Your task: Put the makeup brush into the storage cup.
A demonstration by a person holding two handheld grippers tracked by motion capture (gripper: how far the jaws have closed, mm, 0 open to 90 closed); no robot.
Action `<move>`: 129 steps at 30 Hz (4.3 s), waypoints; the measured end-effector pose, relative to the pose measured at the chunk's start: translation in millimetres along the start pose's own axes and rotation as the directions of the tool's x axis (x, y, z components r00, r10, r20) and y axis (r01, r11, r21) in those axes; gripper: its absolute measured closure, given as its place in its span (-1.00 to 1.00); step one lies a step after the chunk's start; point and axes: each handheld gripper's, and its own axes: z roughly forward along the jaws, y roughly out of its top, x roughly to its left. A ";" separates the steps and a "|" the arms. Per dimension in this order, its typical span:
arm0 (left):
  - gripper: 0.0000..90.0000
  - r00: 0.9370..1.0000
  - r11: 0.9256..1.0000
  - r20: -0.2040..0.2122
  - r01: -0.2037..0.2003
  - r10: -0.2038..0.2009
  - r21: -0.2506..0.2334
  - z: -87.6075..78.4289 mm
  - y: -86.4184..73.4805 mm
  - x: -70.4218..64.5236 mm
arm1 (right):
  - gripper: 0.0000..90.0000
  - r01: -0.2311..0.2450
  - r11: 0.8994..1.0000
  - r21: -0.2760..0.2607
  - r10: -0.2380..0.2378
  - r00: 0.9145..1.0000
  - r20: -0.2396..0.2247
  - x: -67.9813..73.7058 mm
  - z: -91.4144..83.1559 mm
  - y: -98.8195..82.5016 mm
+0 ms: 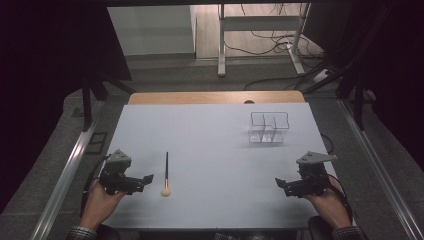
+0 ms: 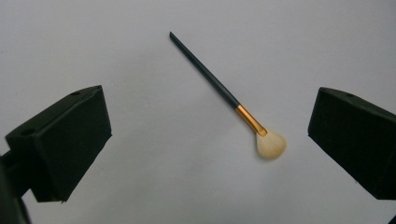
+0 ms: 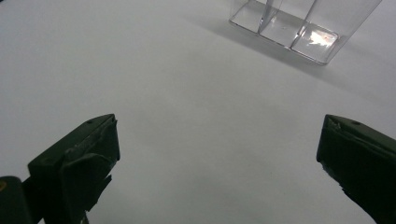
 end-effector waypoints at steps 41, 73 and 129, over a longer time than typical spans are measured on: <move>-1.00 0.997 0.985 -0.008 -0.070 0.073 0.155 43.1 36.1 -7.2 | -1.00 -0.021 1.000 0.014 0.021 1.000 -0.012 -1.2 2.4 -0.3; -0.96 0.999 0.972 -0.010 -0.046 0.049 0.230 72.8 49.8 -8.1 | -1.00 -0.017 0.999 0.039 0.017 1.000 -0.019 -1.2 4.2 -0.9; 0.85 0.980 0.936 0.141 -0.177 0.140 0.305 72.5 42.3 -31.1 | -1.00 0.027 0.998 0.061 -0.026 0.999 -0.030 3.1 7.0 -0.3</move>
